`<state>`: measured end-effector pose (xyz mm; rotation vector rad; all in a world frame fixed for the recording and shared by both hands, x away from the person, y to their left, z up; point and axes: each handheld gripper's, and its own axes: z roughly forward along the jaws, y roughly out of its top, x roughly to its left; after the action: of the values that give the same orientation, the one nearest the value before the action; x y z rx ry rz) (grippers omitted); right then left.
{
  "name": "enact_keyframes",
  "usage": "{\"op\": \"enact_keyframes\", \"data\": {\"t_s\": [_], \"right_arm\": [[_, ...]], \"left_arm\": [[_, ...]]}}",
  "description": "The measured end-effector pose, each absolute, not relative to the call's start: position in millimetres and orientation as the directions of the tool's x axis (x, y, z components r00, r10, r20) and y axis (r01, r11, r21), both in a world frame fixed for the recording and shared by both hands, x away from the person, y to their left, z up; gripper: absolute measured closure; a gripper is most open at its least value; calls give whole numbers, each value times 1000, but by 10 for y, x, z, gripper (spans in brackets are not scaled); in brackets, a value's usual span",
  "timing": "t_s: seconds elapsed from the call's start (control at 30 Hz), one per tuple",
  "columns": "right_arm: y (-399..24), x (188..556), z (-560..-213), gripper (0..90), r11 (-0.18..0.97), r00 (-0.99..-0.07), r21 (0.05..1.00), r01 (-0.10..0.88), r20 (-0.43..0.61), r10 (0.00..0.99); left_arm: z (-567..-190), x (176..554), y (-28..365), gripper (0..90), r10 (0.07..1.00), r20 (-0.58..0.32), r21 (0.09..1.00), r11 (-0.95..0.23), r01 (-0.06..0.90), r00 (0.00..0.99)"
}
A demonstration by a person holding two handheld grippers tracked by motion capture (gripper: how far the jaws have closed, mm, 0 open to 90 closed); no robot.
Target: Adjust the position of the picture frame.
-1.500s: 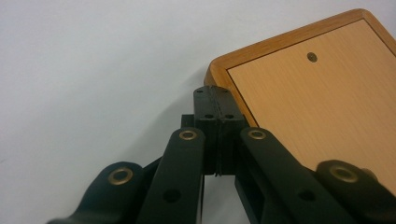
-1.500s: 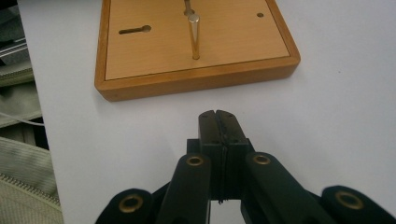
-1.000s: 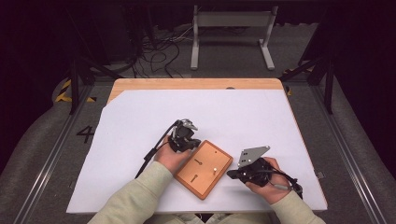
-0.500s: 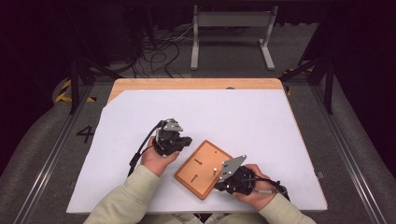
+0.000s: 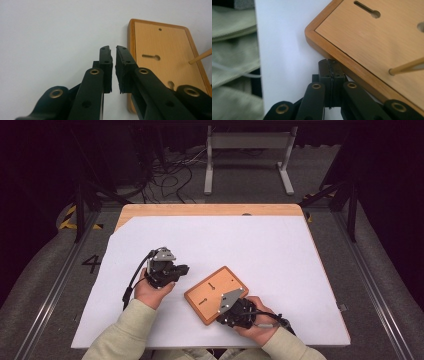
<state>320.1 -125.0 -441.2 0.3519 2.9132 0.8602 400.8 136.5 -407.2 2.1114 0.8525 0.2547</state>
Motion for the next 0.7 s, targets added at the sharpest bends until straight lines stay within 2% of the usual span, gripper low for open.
{"op": "enact_keyframes", "data": {"t_s": [0.17, 0.27, 0.7], "right_arm": [[-1155, 3309, -4424, 900, 801, -960, 558, 219, -23, 278], [-1069, 3418, -4432, 900, 784, -948, 567, 251, -21, 318], [-944, 3651, -4458, 900, 750, -911, 597, 285, -74, 406]], "left_arm": [[-4091, 3998, 1395, 816, 658, -109, 757, -430, 491, 745], [-4112, 4006, 1420, 763, 671, -99, 758, -428, 493, 735], [-4126, 4005, 1445, 748, 675, -104, 761, -419, 496, 730]]}}
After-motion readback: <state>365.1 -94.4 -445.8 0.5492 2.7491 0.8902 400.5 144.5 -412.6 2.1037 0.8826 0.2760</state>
